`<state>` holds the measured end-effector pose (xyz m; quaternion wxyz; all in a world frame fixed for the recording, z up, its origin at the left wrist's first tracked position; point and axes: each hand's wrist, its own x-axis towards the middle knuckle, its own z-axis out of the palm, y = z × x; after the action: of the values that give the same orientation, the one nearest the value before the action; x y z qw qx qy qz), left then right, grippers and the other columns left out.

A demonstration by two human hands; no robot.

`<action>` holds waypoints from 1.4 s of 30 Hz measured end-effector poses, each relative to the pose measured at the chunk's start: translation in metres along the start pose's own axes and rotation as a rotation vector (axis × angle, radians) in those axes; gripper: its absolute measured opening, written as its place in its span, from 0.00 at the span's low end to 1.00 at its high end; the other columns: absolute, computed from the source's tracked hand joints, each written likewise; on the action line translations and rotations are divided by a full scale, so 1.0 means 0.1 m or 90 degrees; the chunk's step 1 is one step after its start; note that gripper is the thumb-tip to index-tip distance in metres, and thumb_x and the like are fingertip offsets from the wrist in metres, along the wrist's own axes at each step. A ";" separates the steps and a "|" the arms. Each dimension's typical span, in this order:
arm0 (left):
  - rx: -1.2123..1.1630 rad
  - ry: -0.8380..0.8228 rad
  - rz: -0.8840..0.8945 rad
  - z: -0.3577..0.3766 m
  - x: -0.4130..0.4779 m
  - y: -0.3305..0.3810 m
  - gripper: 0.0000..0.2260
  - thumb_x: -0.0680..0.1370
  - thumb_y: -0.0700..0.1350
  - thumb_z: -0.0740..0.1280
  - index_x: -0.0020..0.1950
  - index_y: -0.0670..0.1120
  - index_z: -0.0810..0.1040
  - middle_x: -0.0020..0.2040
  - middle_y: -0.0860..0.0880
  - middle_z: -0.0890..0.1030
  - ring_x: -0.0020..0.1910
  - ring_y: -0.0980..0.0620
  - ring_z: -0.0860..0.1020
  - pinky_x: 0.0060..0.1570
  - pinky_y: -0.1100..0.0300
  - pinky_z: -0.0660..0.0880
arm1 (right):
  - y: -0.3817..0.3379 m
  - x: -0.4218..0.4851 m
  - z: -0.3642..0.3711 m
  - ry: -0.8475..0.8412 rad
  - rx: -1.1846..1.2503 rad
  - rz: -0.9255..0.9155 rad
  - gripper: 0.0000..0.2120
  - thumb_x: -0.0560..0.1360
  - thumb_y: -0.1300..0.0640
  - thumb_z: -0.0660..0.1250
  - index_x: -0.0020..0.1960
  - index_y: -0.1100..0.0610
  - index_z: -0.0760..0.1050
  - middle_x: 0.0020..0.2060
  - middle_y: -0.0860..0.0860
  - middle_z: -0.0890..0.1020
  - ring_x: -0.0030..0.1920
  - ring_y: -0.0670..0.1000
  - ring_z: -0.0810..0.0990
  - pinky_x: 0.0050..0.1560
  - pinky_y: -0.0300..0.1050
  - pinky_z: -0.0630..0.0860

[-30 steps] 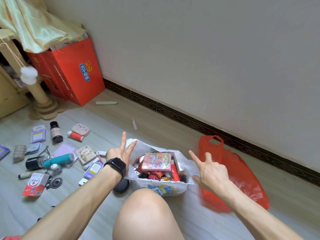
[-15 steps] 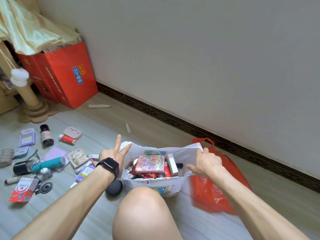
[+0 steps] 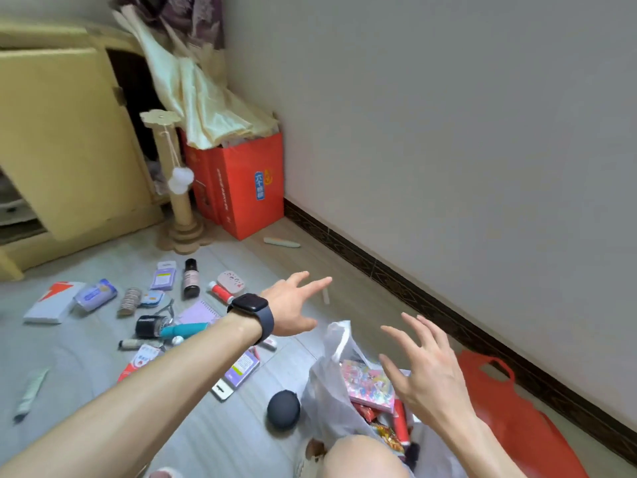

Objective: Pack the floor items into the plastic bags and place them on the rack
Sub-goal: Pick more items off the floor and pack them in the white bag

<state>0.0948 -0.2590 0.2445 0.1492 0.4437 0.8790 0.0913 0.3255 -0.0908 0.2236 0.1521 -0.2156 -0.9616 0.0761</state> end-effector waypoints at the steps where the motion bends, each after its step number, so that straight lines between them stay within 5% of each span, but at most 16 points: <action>1: 0.025 0.021 -0.021 -0.09 -0.07 -0.15 0.38 0.74 0.56 0.66 0.76 0.69 0.47 0.79 0.49 0.52 0.72 0.42 0.65 0.65 0.49 0.70 | -0.14 0.09 0.03 0.000 0.028 -0.025 0.20 0.71 0.46 0.74 0.63 0.43 0.78 0.68 0.49 0.75 0.71 0.54 0.68 0.65 0.53 0.73; 7: 0.075 0.026 -0.209 -0.13 -0.77 -1.27 0.37 0.75 0.55 0.65 0.78 0.65 0.47 0.79 0.47 0.53 0.74 0.41 0.61 0.67 0.47 0.66 | -0.99 0.53 0.41 -0.081 0.124 -0.161 0.22 0.74 0.44 0.69 0.68 0.38 0.72 0.72 0.42 0.69 0.75 0.46 0.60 0.70 0.48 0.68; 15: -0.017 -0.069 -0.483 0.82 -1.76 -2.48 0.36 0.74 0.57 0.63 0.78 0.61 0.49 0.80 0.48 0.50 0.77 0.45 0.53 0.72 0.44 0.57 | -1.88 0.95 1.21 -0.295 0.096 -0.345 0.24 0.79 0.40 0.60 0.74 0.36 0.61 0.76 0.41 0.62 0.77 0.46 0.57 0.72 0.41 0.62; 19: -0.051 -0.127 -0.524 1.44 -1.84 -2.82 0.37 0.74 0.57 0.64 0.78 0.62 0.48 0.79 0.47 0.48 0.77 0.43 0.51 0.72 0.42 0.54 | -2.14 1.12 1.92 -0.435 -0.004 -0.421 0.26 0.79 0.42 0.59 0.75 0.39 0.61 0.77 0.46 0.63 0.77 0.50 0.58 0.71 0.45 0.64; 24: -0.060 -0.144 -0.536 1.97 -1.60 -3.22 0.43 0.71 0.62 0.66 0.77 0.65 0.41 0.79 0.48 0.39 0.77 0.38 0.46 0.72 0.39 0.49 | -2.44 1.40 2.81 -0.624 -0.195 -0.487 0.29 0.78 0.43 0.59 0.78 0.44 0.58 0.80 0.54 0.52 0.79 0.55 0.51 0.75 0.53 0.56; 29: -0.029 -0.046 -0.559 2.20 -1.13 -3.68 0.46 0.71 0.63 0.67 0.75 0.66 0.36 0.79 0.46 0.39 0.77 0.37 0.47 0.70 0.38 0.53 | -3.03 1.86 3.53 -0.567 -0.149 -0.489 0.37 0.78 0.45 0.61 0.80 0.44 0.45 0.80 0.58 0.47 0.76 0.61 0.56 0.71 0.56 0.65; 33: -0.063 0.004 -0.544 2.37 -0.96 -3.91 0.40 0.75 0.58 0.64 0.74 0.70 0.36 0.80 0.46 0.47 0.76 0.39 0.55 0.68 0.40 0.61 | -3.47 2.04 4.07 -0.519 -0.087 -0.462 0.37 0.79 0.47 0.59 0.79 0.40 0.40 0.80 0.57 0.48 0.76 0.60 0.58 0.72 0.56 0.63; 38: -0.071 0.058 -0.553 2.75 -1.19 -3.71 0.34 0.81 0.50 0.57 0.75 0.67 0.35 0.76 0.46 0.56 0.70 0.41 0.63 0.68 0.47 0.63 | -3.47 1.74 4.30 -0.487 -0.166 -0.451 0.38 0.78 0.57 0.63 0.78 0.39 0.44 0.64 0.56 0.69 0.61 0.59 0.69 0.56 0.53 0.72; 42: -0.050 -0.002 -0.538 2.85 -1.47 -3.55 0.35 0.81 0.47 0.58 0.75 0.67 0.36 0.69 0.46 0.62 0.61 0.43 0.67 0.62 0.51 0.67 | -3.40 1.66 4.15 -0.633 -0.128 -0.399 0.35 0.78 0.61 0.59 0.78 0.43 0.48 0.58 0.59 0.74 0.55 0.61 0.74 0.55 0.51 0.74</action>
<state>0.0076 -0.5792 -0.1005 0.1917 0.0380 0.9792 0.0551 -0.0851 -0.3562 -0.0519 -0.3223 0.1263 -0.9377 0.0279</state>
